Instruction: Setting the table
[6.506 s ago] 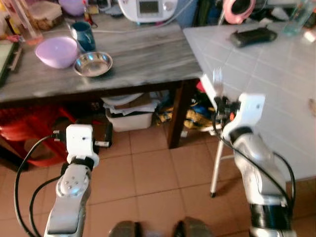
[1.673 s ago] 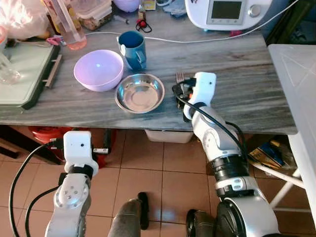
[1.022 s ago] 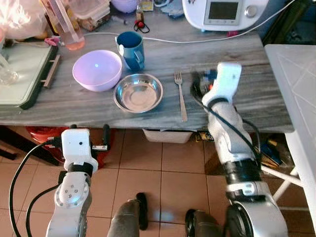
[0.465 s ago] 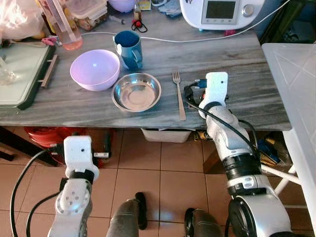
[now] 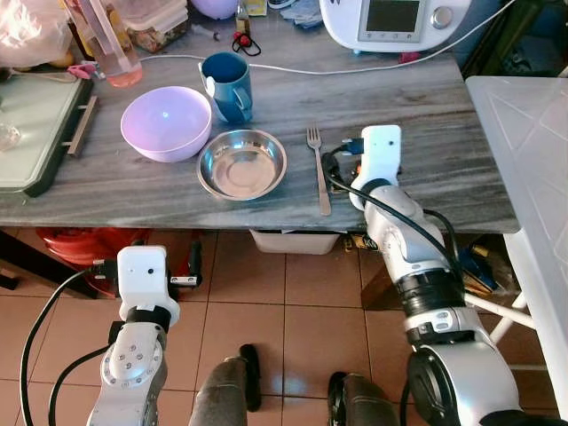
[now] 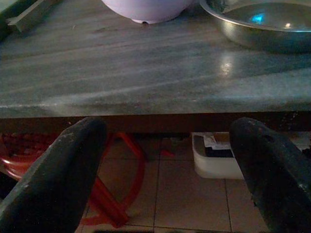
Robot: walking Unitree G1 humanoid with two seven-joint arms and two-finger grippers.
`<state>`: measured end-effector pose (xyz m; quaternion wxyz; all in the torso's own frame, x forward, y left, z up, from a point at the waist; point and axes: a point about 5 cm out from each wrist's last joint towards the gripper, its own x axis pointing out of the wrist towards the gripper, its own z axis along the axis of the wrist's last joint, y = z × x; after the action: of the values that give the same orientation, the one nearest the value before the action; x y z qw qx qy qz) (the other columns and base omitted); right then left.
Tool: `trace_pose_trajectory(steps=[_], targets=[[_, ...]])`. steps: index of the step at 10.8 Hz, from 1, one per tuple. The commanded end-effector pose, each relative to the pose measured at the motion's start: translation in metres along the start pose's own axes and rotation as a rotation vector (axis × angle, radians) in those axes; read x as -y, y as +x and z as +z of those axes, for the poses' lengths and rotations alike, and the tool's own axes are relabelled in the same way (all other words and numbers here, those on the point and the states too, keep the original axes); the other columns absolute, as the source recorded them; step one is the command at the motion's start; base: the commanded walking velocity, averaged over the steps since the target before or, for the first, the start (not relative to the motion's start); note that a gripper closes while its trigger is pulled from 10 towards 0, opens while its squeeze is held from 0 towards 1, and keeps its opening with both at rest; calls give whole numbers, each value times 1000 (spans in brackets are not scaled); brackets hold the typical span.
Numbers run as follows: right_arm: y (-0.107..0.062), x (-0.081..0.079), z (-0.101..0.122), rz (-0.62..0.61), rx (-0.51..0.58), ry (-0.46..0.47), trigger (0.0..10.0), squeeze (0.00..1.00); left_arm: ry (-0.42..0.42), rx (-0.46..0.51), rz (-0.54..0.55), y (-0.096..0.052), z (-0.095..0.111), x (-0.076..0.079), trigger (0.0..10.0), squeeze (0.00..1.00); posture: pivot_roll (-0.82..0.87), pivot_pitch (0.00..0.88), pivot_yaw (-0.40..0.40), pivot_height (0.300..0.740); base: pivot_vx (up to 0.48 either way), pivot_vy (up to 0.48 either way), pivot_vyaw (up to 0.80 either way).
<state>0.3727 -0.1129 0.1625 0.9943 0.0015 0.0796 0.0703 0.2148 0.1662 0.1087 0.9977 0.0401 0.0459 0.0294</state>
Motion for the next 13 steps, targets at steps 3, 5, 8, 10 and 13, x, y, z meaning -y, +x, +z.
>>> trace_pose_trajectory(steps=[3, 5, 8, 10, 13], targets=[[3, -9, 0, 44, -15, -2, 10000, 976, 3, -7, 11, 0, 0, -3, 10000, 0, 94, 244, 38, 740, 0, 0, 0], [5, -13, 2, 53, -10, 1, 10000, 973, 4, -5, 12, 1, 0, -3, 10000, 0, 96, 242, 39, 740, 0, 0, 0], [-8, 3, 9, -28, 60, 8, 10000, 941, -13, 18, 4, 3, 5, -2, 10000, 0, 91, 222, 38, 740, 0, 0, 0], [-23, 17, 12, -91, 128, 28, 10000, 945, -16, 26, 9, 6, 7, -2, 10000, 0, 82, 203, 36, 740, 0, 0, 0], [-64, 37, 2, -135, 254, -16, 10000, 247, -23, 48, 14, 15, 11, -3, 10000, 0, 65, 175, 41, 740, -82, 0, 0]])
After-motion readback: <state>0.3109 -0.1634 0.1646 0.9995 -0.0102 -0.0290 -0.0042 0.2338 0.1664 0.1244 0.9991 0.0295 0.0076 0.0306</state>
